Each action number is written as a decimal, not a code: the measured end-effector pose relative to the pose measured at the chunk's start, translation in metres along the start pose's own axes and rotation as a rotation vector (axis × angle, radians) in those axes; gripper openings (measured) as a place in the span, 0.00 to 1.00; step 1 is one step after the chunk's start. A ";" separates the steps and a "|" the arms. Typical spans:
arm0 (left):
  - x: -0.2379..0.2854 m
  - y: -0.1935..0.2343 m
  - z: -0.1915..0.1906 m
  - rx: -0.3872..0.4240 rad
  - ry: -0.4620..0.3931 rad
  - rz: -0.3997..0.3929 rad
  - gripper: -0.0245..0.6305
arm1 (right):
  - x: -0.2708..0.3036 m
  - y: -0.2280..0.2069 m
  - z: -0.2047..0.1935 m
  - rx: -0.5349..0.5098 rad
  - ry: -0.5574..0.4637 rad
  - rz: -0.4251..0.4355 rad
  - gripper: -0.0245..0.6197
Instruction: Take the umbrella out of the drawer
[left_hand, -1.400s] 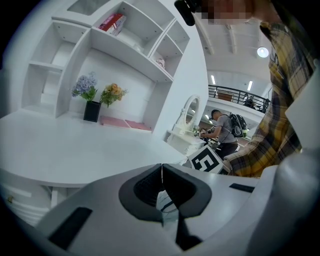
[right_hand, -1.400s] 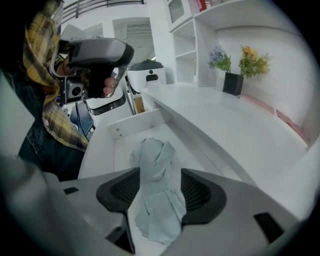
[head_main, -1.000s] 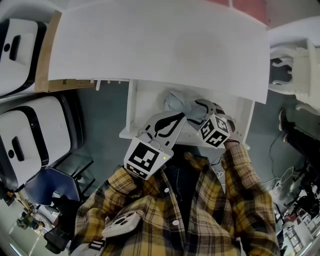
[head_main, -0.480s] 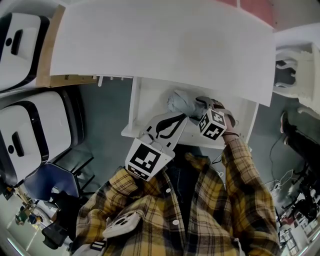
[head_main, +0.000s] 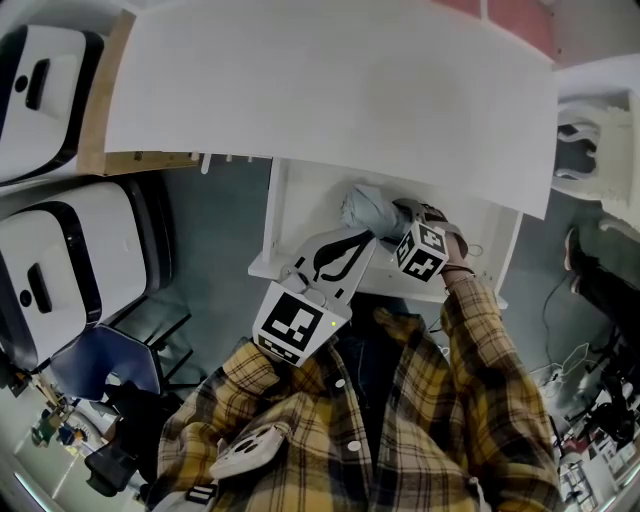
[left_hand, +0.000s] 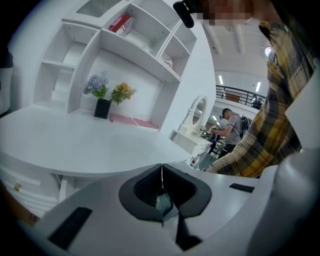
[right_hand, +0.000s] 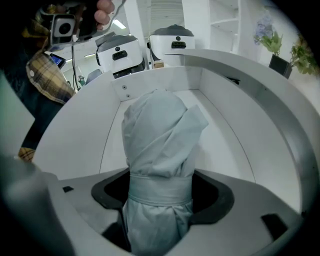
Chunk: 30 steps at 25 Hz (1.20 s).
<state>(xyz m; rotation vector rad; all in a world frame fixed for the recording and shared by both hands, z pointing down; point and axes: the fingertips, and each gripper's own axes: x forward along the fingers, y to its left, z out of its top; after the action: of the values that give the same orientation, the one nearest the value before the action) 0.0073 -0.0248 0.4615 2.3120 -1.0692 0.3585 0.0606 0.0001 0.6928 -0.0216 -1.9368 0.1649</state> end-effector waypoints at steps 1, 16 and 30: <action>0.000 0.000 0.000 -0.001 0.000 0.002 0.07 | 0.000 0.000 0.000 -0.001 -0.001 -0.006 0.55; 0.000 0.000 -0.001 -0.002 0.002 0.003 0.07 | 0.003 -0.004 -0.001 -0.009 -0.001 -0.037 0.55; -0.006 0.003 0.008 0.007 -0.017 0.014 0.07 | -0.001 -0.004 0.001 0.018 0.006 -0.018 0.53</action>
<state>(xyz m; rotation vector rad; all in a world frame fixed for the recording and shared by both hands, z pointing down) 0.0010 -0.0273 0.4537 2.3189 -1.0947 0.3494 0.0599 -0.0046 0.6922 0.0073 -1.9292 0.1698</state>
